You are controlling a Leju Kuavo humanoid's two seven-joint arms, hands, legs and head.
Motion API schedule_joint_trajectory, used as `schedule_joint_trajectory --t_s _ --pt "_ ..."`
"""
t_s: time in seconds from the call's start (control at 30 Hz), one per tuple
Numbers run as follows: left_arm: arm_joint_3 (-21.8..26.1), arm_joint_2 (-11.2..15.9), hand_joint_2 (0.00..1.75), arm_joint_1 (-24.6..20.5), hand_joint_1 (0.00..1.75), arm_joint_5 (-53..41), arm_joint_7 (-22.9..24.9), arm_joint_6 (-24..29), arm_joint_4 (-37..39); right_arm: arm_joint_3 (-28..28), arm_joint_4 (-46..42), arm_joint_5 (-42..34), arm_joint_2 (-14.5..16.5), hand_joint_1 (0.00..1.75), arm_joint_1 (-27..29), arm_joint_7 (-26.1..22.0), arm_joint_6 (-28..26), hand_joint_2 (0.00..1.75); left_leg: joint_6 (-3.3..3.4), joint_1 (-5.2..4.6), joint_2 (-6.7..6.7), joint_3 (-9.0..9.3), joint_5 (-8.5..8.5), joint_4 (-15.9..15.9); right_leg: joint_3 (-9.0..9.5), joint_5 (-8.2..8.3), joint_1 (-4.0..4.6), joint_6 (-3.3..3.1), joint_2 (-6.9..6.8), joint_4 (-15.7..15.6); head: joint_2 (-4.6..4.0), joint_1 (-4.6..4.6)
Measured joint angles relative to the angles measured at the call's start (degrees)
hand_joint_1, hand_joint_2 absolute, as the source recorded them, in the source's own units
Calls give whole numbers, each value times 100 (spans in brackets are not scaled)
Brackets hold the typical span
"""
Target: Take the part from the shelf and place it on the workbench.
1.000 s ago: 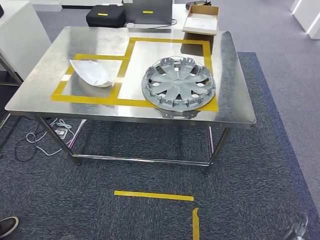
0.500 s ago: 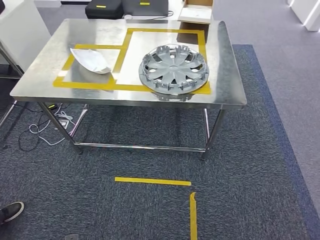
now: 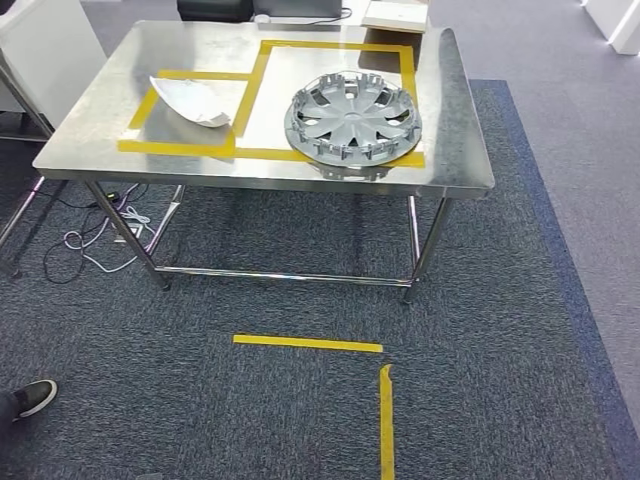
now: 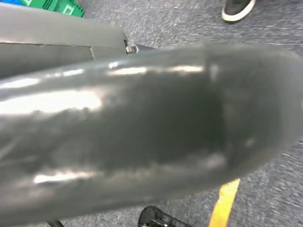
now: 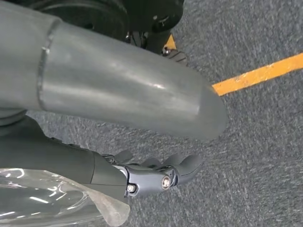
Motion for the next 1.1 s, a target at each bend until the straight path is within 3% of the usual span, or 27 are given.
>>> schedule_joint_trajectory --t_s 0.07,0.13,0.17,0.2,0.23,0.27,0.33,0.37,0.43,0.5,0.53,0.57,0.63,0.67,0.7,0.73,0.77,0.8,0.83,0.9,0.93,1.0,1.03,1.07,1.1 --pt "2 -10 0 -8 0 -33 -70 -79 0 -49 67 -5 -15 0 -45 -177 89 0 82 22 28 -79 93 -29 -120 -297 -2 54 27 261 0 27" --pt "2 -10 0 -18 0 -67 -108 -163 0 -90 126 0 -36 0 -116 -312 169 0 124 21 49 -209 181 -8 -351 -812 -5 92 48 963 0 56" --pt "3 -4 0 -19 0 -77 -110 -203 0 -108 153 7 -46 0 -150 -346 190 0 130 15 60 -289 227 12 -443 -985 -6 103 52 1333 0 60" --pt "3 5 0 -20 0 -82 -110 -236 0 -126 178 15 -56 0 -175 -359 199 0 131 9 69 -371 273 37 -471 -1031 -5 109 52 1575 0 59" --pt "3 16 0 -19 0 -87 -110 -259 0 -144 199 24 -65 0 -189 -363 200 0 131 4 75 -453 317 64 -408 -946 -5 107 52 1627 0 59" --pt "4 26 0 -18 0 -87 -109 -274 0 -162 219 29 -71 0 -197 -363 201 0 126 2 75 -532 360 92 -237 -761 -5 99 52 1451 0 58" --pt "4 37 0 -16 0 -97 -90 -287 0 -188 244 32 -81 0 -220 -357 200 0 96 -8 68 -672 447 150 315 -480 2 64 53 650 0 59" --pt "4 39 0 -15 0 -107 -63 -292 0 -198 253 29 -85 0 -238 -343 195 0 71 -14 67 -724 495 172 581 -461 9 39 56 229 1 55" --pt "7 39 0 -13 0 -135 16 -302 0 -229 279 26 -89 0 -266 -273 182 0 13 -18 71 -777 602 182 788 -543 34 -13 65 -202 1 49" --pt "19 39 0 -4 0 -167 80 -310 0 -280 318 54 -91 0 -267 -150 160 0 -51 -8 64 -813 670 171 688 -470 35 -88 50 -228 1 57" --pt "27 35 0 4 0 -179 98 -299 0 -305 334 83 -93 0 -267 -91 150 0 -85 -2 52 -848 566 221 624 -405 27 -139 38 -228 1 56" --pt "35 29 0 14 0 -186 107 -279 0 -325 348 118 -95 0 -265 -47 143 0 -118 6 41 -891 351 363 549 -332 15 -183 25 -235 1 42" --pt "46 10 0 25 0 -191 98 -233 0 -347 363 191 -98 0 -261 -11 144 0 -173 30 29 -977 -296 947 387 -194 11 -234 9 -231 1 9" --pt "52 1 0 24 0 -196 85 -220 0 -351 368 233 -100 0 -259 -6 146 0 -193 39 28 -996 -528 1315 310 -125 15 -237 -1 -223 1 -1" --pt "59 -6 0 20 0 -206 64 -219 0 -352 373 279 -102 0 -261 -3 146 0 -206 44 28 -985 -614 1613 228 -55 19 -235 -11 -206 0 2" --pt "65 -11 0 15 0 -223 36 -223 0 -353 378 332 -104 0 -267 4 144 0 -212 47 27 -920 -544 1775 134 16 22 -229 -20 -180 0 0" --pt "70 -13 0 12 0 -240 7 -228 0 -353 383 385 -106 0 -274 13 140 0 -211 51 26 -784 -368 1749 34 81 22 -218 -24 -143 0 1" --pt "73 -13 0 9 0 -257 -18 -233 0 -352 388 430 -107 0 -280 25 134 0 -203 54 23 -560 -185 1520 -70 137 21 -203 -23 -100 0 0" --pt "73 -14 0 5 0 -273 -37 -236 0 -353 393 463 -107 0 -284 39 128 0 -189 55 12 -248 -105 1117 -164 186 25 -180 -20 -54 0 -2" --pt "74 -15 0 -12 0 -291 -46 -237 0 -353 400 498 -107 0 -288 55 118 0 -136 40 -12 329 -220 246 -276 275 34 -121 -17 13 1 4" --pt "75 -17 0 -21 0 -297 -49 -238 0 -353 404 511 -107 0 -291 54 120 0 -101 23 -22 474 -304 -14 -305 330 32 -86 -19 23 1 6" --pt "77 -19 0 -27 0 -305 -58 -239 1 -352 418 529 -110 0 -293 26 155 0 -21 4 -14 446 -277 -112 -345 432 14 -23 -19 11 0 7" --pt "78 -21 0 -27 0 -312 -69 -244 1 -353 427 521 -113 0 -291 -9 194 0 30 3 2 371 -208 -110 -383 369 3 8 -6 43 0 10" --pt "80 -23 0 -26 0 -323 -80 -253 2 -357 434 501 -116 0 -287 -48 239 0 80 10 19 290 -133 -114 -438 195 -2 34 10 141 0 23" --pt "82 -25 0 -24 0 -337 -92 -266 2 -365 439 473 -119 0 -284 -89 282 0 123 17 37 191 -51 -118 -517 -95 -8 56 27 354 0 38"
